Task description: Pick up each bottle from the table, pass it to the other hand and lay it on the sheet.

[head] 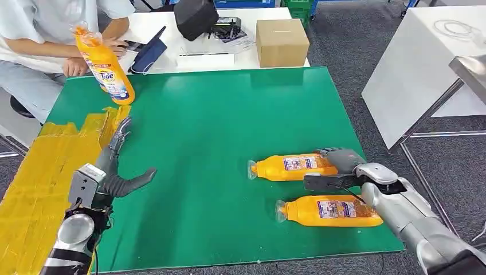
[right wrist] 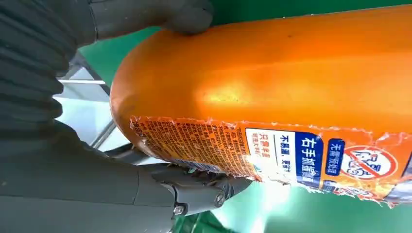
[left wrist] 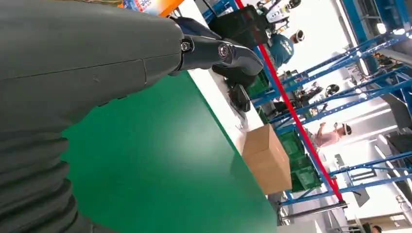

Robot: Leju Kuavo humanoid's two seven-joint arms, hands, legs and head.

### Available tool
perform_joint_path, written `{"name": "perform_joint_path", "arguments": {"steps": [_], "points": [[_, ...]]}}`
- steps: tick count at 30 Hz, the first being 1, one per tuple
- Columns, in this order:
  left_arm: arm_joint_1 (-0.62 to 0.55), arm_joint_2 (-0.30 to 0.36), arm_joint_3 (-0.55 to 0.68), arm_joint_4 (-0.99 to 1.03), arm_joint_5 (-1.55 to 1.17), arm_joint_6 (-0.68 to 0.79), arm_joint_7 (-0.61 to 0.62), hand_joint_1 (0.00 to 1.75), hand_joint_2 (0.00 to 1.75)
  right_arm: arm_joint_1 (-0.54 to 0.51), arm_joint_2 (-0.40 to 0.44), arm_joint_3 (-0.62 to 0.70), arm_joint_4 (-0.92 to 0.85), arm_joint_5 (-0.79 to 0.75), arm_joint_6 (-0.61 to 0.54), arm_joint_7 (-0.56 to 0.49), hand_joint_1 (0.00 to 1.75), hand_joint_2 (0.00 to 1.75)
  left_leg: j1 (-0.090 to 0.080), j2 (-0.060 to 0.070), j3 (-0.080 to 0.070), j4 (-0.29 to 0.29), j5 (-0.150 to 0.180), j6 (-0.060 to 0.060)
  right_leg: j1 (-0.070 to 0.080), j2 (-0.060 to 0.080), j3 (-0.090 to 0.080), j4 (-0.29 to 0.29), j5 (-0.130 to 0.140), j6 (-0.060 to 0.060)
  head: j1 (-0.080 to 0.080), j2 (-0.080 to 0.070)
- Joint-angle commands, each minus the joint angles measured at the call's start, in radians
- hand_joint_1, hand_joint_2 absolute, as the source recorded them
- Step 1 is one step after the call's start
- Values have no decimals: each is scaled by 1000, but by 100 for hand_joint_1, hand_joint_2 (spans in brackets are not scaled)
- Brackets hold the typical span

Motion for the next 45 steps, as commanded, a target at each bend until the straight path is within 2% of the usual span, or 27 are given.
{"name": "perform_joint_path", "arguments": {"steps": [1,4,6,10,15,22,24,29,32,33,40,42,45], "points": [[-3,7,-9,17,-3,0,9,0,175,47,64,-29,-3,0,-92,26,175,175,1,1,2,-1,-1,0,2,0,3,-2,0,-2,0,0],[6,-7,-14,2,-8,-12,37,0,175,107,124,-128,-52,11,-200,88,175,175,3,2,5,-1,-2,-1,3,0,5,-4,0,-2,0,0],[7,-13,-29,-4,-19,-16,44,0,175,131,149,-166,-83,25,-218,106,175,175,2,2,3,-1,-1,-1,2,1,4,-2,0,-2,1,0],[4,-19,-62,1,-33,-25,54,0,175,171,192,-251,-159,33,-266,108,175,175,1,1,1,0,-1,0,1,0,1,-1,0,-1,0,0],[-13,-34,-147,17,-10,-91,80,0,175,280,308,-412,-343,-4,-389,71,175,175,1,0,-1,-1,0,0,1,0,0,-1,0,-1,1,0],[-15,-35,-151,18,-13,-90,82,0,175,283,306,-416,-347,-4,-389,72,175,175,1,-1,0,0,-1,0,2,-2,0,-1,-1,-1,0,0],[-27,-32,-189,30,-17,-102,88,0,175,314,356,-477,-395,-117,-415,-23,175,175,1,-1,-1,0,-1,0,1,-2,0,-1,-1,-1,1,0],[-70,-43,-280,75,-3,-102,105,0,175,376,434,-508,-521,-273,-439,-95,175,175,1,-2,-2,0,0,-1,1,-3,-1,0,-1,-2,1,0],[-86,-44,-300,85,25,-105,106,0,175,382,461,-495,-527,-480,-288,-131,175,175,1,-2,0,0,-1,-1,2,-3,1,0,-2,-2,1,0],[-104,-40,-310,96,50,-105,94,0,175,374,457,-479,-499,-695,-75,-158,175,175,1,-1,-1,0,-1,0,1,-2,-1,0,-1,-1,1,0],[-112,-33,-313,101,60,-106,93,0,175,362,458,-467,-461,-700,-80,-176,175,175,2,-1,1,0,-1,0,2,-3,1,-1,-1,-2,1,0],[-117,-38,-301,99,125,-127,78,0,175,362,473,-443,-441,-812,54,-192,175,175,1,-1,0,0,-1,0,2,-2,1,-1,-1,-2,1,0],[-134,-43,-285,96,201,-163,84,0,175,348,515,-399,-385,-870,115,-200,175,175,2,2,1,0,-2,0,2,0,2,-1,-1,-2,1,0]]}}
